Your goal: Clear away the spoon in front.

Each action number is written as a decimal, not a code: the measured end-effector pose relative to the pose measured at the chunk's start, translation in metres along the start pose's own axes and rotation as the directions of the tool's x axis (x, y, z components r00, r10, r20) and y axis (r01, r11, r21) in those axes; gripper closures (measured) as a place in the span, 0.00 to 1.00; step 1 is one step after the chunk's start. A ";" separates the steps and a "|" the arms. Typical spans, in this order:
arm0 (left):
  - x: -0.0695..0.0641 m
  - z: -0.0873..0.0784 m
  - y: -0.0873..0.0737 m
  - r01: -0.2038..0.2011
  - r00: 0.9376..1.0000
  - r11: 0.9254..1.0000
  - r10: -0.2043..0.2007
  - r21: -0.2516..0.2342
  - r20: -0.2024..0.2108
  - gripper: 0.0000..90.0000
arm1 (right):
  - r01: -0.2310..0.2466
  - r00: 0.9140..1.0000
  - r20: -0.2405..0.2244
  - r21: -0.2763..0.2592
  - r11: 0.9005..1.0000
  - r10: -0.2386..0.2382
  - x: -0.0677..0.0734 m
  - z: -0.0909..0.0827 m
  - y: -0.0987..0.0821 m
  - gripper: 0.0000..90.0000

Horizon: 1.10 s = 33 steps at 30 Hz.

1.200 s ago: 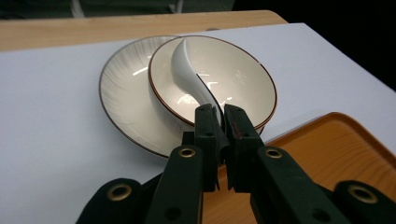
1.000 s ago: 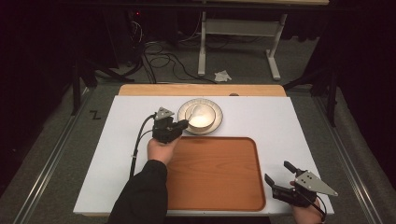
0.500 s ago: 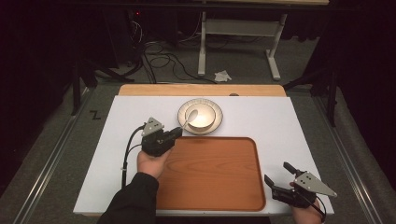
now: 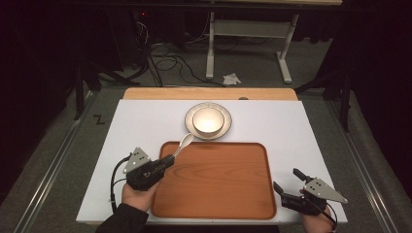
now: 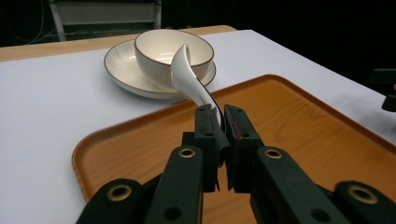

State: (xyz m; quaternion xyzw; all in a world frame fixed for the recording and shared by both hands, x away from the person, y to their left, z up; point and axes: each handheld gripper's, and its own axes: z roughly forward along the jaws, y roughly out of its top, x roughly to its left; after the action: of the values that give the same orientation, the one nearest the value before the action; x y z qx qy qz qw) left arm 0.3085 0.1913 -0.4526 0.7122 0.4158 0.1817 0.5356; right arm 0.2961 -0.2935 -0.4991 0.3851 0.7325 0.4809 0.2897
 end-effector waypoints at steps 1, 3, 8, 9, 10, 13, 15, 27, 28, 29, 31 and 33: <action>-0.001 -0.004 -0.003 0.013 1.000 1.000 -0.013 -0.005 0.010 0.94 | -0.001 1.000 -0.001 0.000 1.000 0.001 0.000 0.000 0.000 0.17; -0.004 -0.012 -0.010 0.022 1.000 1.000 -0.021 -0.017 0.017 0.94 | 0.002 1.000 -0.005 -0.006 1.000 -0.003 0.001 0.000 0.001 0.17; -0.013 -0.022 -0.029 -0.007 1.000 1.000 0.008 -0.029 0.013 0.94 | 0.005 1.000 -0.008 0.001 1.000 -0.005 0.002 0.002 0.000 0.17; -0.012 -0.022 -0.033 0.012 0.999 0.999 -0.011 -0.034 0.033 0.94 | -0.002 1.000 -0.008 0.002 1.000 0.002 0.002 0.002 0.000 0.17; -0.012 -0.022 -0.034 0.019 0.999 0.999 -0.018 -0.036 0.043 0.94 | 0.000 1.000 -0.006 0.004 1.000 0.000 0.001 0.003 0.000 0.17; -0.015 -0.022 -0.036 0.010 0.999 0.999 -0.008 -0.039 0.048 0.94 | 0.006 1.000 -0.007 0.003 1.000 -0.006 0.001 0.003 0.001 0.17; -0.018 -0.019 -0.037 0.014 0.999 0.999 -0.012 -0.039 0.052 0.94 | 0.007 1.000 -0.009 -0.001 1.000 -0.007 0.003 0.002 0.001 0.17; -0.033 0.010 -0.048 -0.033 0.995 0.997 0.027 0.067 0.093 0.94 | 0.003 1.000 -0.009 -0.003 1.000 -0.003 0.003 -0.001 0.001 0.17; -0.034 0.012 -0.049 -0.038 0.995 0.996 0.032 0.074 0.090 0.94 | 0.005 1.000 -0.009 -0.003 1.000 -0.005 0.003 -0.001 0.001 0.17; -0.034 0.014 -0.050 -0.041 0.996 0.996 0.034 0.081 0.088 0.94 | 0.009 1.000 -0.010 -0.005 1.000 -0.009 0.003 -0.001 0.001 0.17; -0.034 0.016 -0.052 -0.037 0.996 0.995 0.030 0.090 0.083 0.94 | 0.007 1.000 -0.011 -0.004 1.000 -0.007 0.003 0.000 0.001 0.17; -0.033 0.019 -0.054 -0.039 0.996 0.993 0.030 0.108 0.085 0.94 | 0.011 1.000 -0.014 -0.003 1.000 -0.011 0.004 0.000 0.001 0.17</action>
State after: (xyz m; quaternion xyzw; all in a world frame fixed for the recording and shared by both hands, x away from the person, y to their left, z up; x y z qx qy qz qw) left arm 0.2808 0.1580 -0.5021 0.7544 0.3903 0.1381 0.5094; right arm 0.2948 -0.2899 -0.4983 0.3773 0.7360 0.4829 0.2877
